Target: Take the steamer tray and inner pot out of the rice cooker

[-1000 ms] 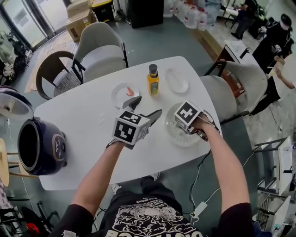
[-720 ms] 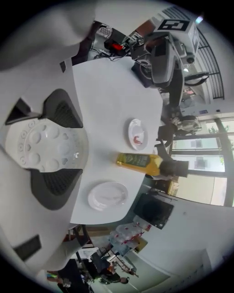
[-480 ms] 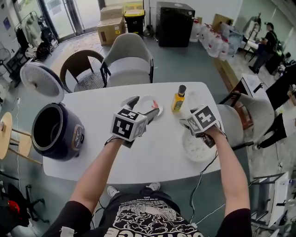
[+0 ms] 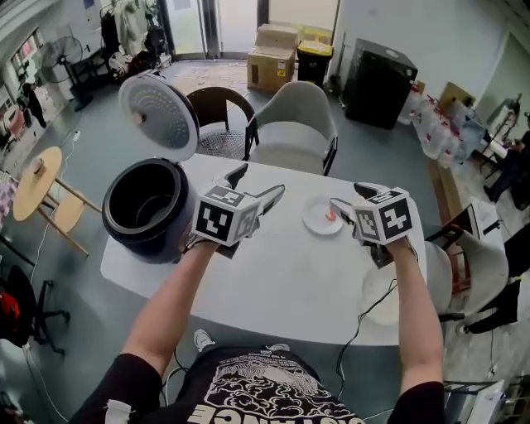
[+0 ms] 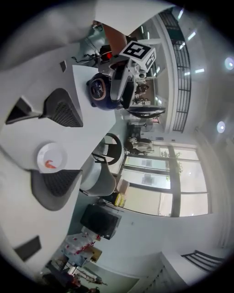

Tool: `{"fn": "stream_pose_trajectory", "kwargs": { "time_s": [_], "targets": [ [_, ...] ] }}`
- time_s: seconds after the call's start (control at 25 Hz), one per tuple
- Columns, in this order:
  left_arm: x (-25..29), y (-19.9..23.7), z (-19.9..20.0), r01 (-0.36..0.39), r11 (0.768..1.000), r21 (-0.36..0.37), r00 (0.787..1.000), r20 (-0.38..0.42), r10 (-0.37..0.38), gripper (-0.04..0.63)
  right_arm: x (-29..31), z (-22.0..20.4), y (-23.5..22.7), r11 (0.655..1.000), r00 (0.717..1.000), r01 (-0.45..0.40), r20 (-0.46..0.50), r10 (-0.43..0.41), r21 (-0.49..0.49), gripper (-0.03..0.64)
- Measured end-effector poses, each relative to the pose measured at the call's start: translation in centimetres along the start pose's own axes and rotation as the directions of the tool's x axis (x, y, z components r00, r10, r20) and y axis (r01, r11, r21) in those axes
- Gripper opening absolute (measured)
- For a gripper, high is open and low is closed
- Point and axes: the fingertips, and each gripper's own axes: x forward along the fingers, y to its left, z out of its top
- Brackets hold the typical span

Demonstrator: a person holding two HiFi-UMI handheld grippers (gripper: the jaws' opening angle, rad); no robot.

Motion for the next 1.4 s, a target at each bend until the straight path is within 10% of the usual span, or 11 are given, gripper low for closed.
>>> {"fn": "stream_pose_trajectory", "kwargs": {
  "time_s": [0.64,1.4],
  "targets": [
    [-24.6,21.5,0.1,-0.284,0.953,-0.105,0.955,0.063,0.291,0.396,4.7,19.3,24.2,0.965,0.944,-0.232,0.21,0.253,-0.119,0.307],
    [-41.7,42.1,-7.5,-0.271,0.951,-0.147,0.961,0.016,0.276,0.396,15.9,28.6,47.4,0.945,0.926,-0.324,0.187,0.328,-0.051,0.307]
  ]
}}
